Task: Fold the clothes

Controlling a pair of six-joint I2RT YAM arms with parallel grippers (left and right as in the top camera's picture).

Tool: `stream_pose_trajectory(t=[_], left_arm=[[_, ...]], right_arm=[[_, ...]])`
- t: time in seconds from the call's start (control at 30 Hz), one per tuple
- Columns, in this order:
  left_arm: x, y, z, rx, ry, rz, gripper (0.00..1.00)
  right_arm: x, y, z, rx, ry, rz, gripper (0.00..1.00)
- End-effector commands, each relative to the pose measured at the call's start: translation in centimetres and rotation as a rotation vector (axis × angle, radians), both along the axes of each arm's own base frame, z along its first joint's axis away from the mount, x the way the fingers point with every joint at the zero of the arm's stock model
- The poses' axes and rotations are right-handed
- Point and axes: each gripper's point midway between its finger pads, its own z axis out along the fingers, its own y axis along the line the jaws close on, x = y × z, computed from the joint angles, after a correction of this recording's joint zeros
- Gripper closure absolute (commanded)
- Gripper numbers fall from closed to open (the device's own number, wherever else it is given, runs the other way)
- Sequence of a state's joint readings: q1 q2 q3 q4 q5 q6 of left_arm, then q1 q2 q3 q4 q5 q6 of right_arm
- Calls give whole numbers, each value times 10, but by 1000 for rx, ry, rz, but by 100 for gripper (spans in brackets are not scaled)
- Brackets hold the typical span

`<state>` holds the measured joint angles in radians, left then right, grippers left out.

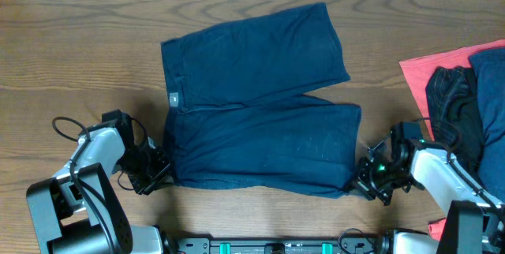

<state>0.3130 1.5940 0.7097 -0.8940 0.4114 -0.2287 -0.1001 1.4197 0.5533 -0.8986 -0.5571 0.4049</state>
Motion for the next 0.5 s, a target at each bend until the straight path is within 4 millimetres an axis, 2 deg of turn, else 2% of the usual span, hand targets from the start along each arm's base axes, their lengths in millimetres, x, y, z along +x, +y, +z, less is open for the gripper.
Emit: stream_pose_trajectory(t=[0.0, 0.13, 0.27, 0.37, 0.47], left_arm=[[12, 7, 16, 27, -39, -23, 94], [20, 10, 52, 44, -103, -38, 94], [18, 9, 88, 73, -191, -41, 94], [12, 3, 113, 73, -264, -37, 94], [-5, -3, 137, 86, -308, -36, 94]], right_arm=[[33, -8, 22, -45, -116, 54, 99], [65, -30, 60, -176, -208, 88, 99], [88, -45, 103, -268, -298, 84, 99], [101, -47, 134, -279, -375, 71, 99], [111, -51, 170, -299, -461, 51, 99]])
